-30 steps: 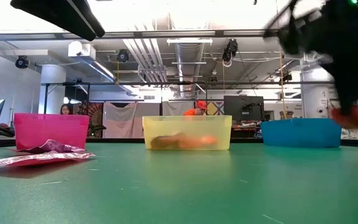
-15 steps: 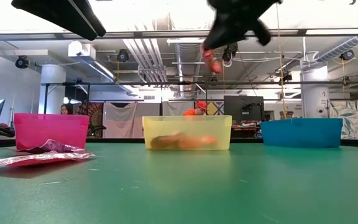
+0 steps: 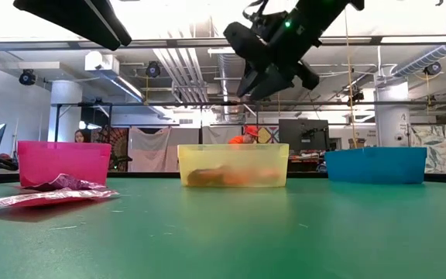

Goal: Sort candy by brand, put in halloween buckets
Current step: Put the purple candy into the blue bin

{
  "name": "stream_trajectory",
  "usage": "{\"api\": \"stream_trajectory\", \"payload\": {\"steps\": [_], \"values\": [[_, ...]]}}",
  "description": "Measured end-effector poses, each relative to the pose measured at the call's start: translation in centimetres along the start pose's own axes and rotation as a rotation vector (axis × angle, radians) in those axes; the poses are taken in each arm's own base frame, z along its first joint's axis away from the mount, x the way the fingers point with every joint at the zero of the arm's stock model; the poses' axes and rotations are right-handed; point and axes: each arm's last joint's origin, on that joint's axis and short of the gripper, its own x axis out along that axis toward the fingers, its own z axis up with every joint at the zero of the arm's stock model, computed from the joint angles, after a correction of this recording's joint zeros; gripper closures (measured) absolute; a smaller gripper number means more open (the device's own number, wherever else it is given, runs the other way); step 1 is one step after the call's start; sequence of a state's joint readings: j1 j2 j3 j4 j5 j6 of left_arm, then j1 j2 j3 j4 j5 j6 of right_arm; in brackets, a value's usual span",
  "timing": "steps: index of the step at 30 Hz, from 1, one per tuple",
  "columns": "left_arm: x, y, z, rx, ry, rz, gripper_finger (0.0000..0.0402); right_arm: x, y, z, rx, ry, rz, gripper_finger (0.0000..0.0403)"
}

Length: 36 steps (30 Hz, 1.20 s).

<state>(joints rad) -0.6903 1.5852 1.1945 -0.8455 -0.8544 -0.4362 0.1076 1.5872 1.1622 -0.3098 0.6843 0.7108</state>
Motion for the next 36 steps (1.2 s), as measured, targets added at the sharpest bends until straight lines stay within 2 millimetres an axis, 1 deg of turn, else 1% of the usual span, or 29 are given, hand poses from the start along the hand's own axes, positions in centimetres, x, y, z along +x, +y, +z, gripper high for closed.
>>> {"api": "stream_trajectory", "payload": {"steps": [2,5,10,14,17,21,24,30,36], "values": [[0.0,0.0,0.0,-0.011,0.008,-0.015,0.0226,-0.5,0.1,0.1,-0.015,0.002,0.021,0.0246],[0.0,-0.2,-0.2,-0.038,0.054,-0.086,0.0226,-1.9,0.6,-0.1,-0.044,0.027,0.067,0.0223],[0.1,-0.7,-1.0,-0.057,0.154,-0.225,0.0226,-4.7,1.3,-1.5,-0.105,0.105,0.138,0.0207],[0.7,-1.2,-2.5,-0.049,0.220,-0.250,0.0226,-7.0,2.2,-3.0,-0.135,0.141,0.178,0.0208],[1.5,-1.4,-4.0,-0.102,0.273,-0.230,0.0226,-8.5,2.8,-4.1,-0.135,0.155,0.211,0.0208],[2.5,-1.7,-6.1,-0.132,0.322,-0.179,0.0226,-9.9,3.5,-5.1,-0.140,0.132,0.233,0.0208],[3.0,-1.7,-6.9,-0.118,0.310,-0.133,0.0226,-10.4,3.7,-5.4,-0.143,0.091,0.216,0.0209],[3.8,-1.7,-7.3,-0.133,0.293,-0.126,0.0226,-10.4,3.7,-5.4,-0.143,0.063,0.195,0.0209],[4.9,-2.1,-9.0,-0.186,0.283,-0.123,0.0233,-10.4,3.6,-5.5,-0.145,0.056,0.187,0.0209]]}}
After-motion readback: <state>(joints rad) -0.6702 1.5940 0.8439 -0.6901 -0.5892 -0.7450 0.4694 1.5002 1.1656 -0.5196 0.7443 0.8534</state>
